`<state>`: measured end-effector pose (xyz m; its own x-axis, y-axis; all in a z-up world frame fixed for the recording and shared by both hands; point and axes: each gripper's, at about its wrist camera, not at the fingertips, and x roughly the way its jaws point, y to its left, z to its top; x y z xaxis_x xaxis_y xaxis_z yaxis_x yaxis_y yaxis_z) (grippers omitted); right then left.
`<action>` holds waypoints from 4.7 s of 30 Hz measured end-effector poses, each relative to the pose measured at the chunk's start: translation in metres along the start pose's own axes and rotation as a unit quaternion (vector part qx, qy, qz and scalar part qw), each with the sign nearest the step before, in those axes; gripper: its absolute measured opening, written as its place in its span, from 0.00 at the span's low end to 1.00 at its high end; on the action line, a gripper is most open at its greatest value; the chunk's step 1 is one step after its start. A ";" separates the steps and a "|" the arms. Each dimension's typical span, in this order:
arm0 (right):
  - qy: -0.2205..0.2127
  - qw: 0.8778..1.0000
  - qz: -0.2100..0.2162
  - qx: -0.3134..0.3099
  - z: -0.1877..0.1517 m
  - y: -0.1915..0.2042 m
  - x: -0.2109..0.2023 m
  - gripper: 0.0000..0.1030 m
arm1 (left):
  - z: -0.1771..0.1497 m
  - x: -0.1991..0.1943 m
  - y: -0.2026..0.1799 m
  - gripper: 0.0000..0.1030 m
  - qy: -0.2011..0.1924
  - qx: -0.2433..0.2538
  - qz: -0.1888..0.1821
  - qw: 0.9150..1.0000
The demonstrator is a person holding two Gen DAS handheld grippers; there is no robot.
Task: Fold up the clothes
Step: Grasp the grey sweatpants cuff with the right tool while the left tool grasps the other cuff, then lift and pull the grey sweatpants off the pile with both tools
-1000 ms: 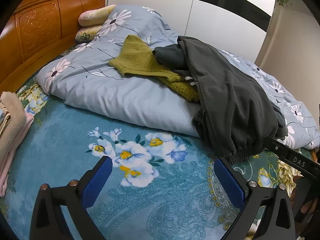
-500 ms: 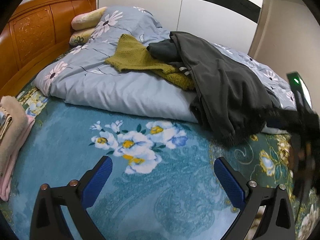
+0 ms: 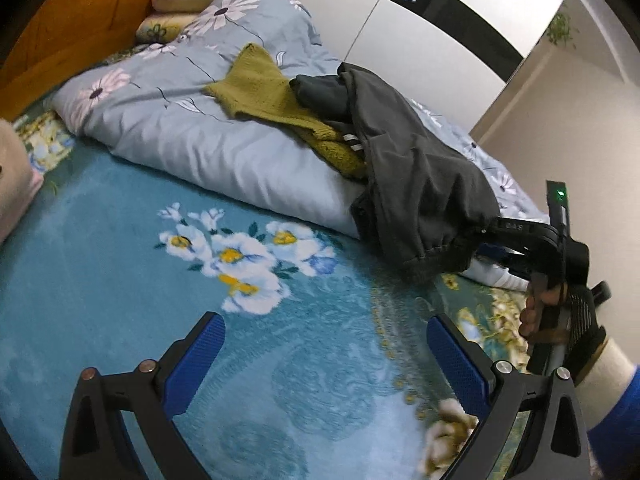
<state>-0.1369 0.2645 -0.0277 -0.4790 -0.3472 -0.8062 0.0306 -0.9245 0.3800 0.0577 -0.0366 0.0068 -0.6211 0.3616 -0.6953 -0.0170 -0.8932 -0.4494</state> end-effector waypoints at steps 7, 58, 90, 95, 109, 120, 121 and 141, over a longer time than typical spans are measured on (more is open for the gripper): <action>-0.001 0.992 0.124 -0.022 -0.028 0.021 -0.038 0.15 | -0.004 -0.003 0.000 0.99 0.011 -0.018 -0.005 1.000; 0.107 0.973 0.202 0.039 -0.198 0.026 -0.073 0.14 | 0.001 0.041 0.003 0.06 0.075 -0.112 0.054 0.989; 0.120 0.966 0.223 0.045 -0.195 0.092 -0.051 0.54 | -0.034 -0.156 0.081 0.07 -0.126 0.141 0.433 0.881; 0.120 0.966 0.229 0.025 -0.162 0.164 -0.018 0.54 | -0.035 -0.159 0.068 0.07 -0.134 0.153 0.428 0.881; 0.181 0.976 0.098 -0.071 -0.085 0.345 0.112 0.57 | -0.024 -0.166 0.056 0.07 -0.138 0.147 0.395 0.896; 0.212 0.972 0.015 -0.102 -0.102 0.254 0.114 0.05 | -0.025 -0.160 0.051 0.07 -0.132 0.156 0.375 0.904; 0.205 0.974 0.028 -0.090 -0.102 0.235 0.102 0.04 | -0.024 -0.159 0.049 0.07 -0.133 0.157 0.368 0.907; -0.028 0.989 -0.023 0.140 -0.204 -0.081 -0.206 0.03 | -0.028 -0.091 -0.059 0.07 -0.098 0.265 0.222 0.933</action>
<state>0.1380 0.3787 0.0148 -0.5217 -0.2890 -0.8027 -0.2333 -0.8567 0.4601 0.1373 -0.0094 0.0804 -0.7892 -0.0851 -0.6082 -0.0767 -0.9689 0.2351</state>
